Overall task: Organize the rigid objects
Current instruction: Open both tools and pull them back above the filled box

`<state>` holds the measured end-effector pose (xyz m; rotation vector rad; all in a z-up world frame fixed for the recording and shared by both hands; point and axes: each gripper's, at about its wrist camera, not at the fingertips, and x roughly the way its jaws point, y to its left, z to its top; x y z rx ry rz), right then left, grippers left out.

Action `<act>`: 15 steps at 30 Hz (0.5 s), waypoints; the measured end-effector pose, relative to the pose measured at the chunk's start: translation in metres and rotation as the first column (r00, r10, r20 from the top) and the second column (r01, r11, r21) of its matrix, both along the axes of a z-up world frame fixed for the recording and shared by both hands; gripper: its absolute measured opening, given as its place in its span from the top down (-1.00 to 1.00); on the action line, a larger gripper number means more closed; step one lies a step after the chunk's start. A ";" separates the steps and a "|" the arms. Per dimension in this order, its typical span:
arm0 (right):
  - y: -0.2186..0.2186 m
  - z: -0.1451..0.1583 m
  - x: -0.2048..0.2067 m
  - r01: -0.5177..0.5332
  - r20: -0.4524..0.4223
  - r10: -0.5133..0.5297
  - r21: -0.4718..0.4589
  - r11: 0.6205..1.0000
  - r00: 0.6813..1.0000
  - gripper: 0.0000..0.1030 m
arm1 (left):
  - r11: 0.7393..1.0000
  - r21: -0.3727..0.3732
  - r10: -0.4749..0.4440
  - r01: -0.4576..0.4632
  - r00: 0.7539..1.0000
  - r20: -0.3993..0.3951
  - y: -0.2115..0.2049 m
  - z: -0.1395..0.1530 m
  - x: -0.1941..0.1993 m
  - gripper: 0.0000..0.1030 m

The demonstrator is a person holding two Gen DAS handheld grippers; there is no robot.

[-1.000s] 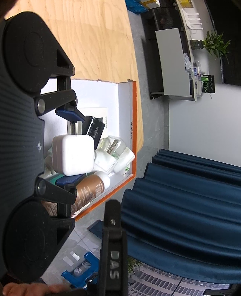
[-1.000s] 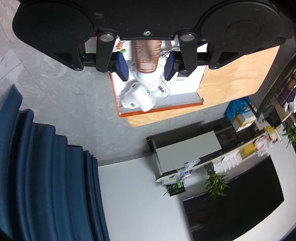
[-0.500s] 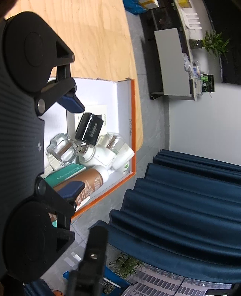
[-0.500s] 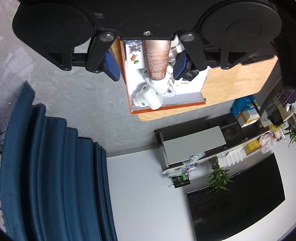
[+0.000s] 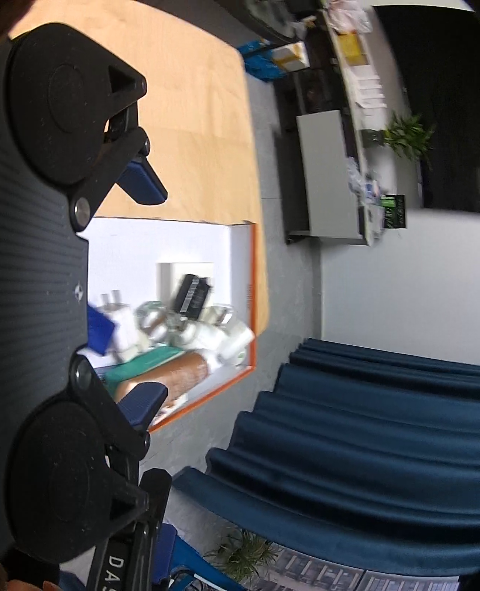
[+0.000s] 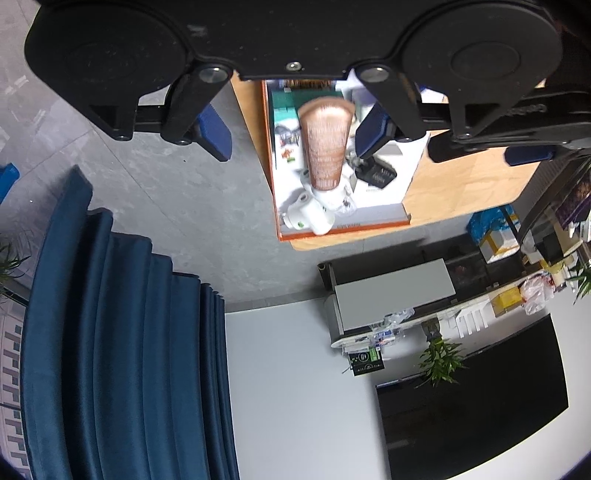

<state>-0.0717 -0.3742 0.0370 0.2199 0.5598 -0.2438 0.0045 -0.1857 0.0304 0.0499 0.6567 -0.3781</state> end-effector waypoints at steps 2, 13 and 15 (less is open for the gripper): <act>0.004 -0.004 -0.007 -0.009 -0.023 0.009 -0.007 1.000 1.000 -0.72 | 1.000 0.009 0.016 -0.016 1.000 -0.017 0.004 -0.005 -0.006 -1.00; 0.020 -0.034 -0.023 -0.030 -0.136 0.031 0.009 1.000 0.990 -0.73 | 0.998 0.044 0.039 -0.036 0.997 -0.063 0.010 -0.029 -0.030 -1.00; 0.020 -0.034 -0.023 -0.033 -0.142 0.033 0.005 0.999 0.989 -0.73 | 0.998 0.044 0.038 -0.036 0.998 -0.054 0.011 -0.030 -0.032 -1.00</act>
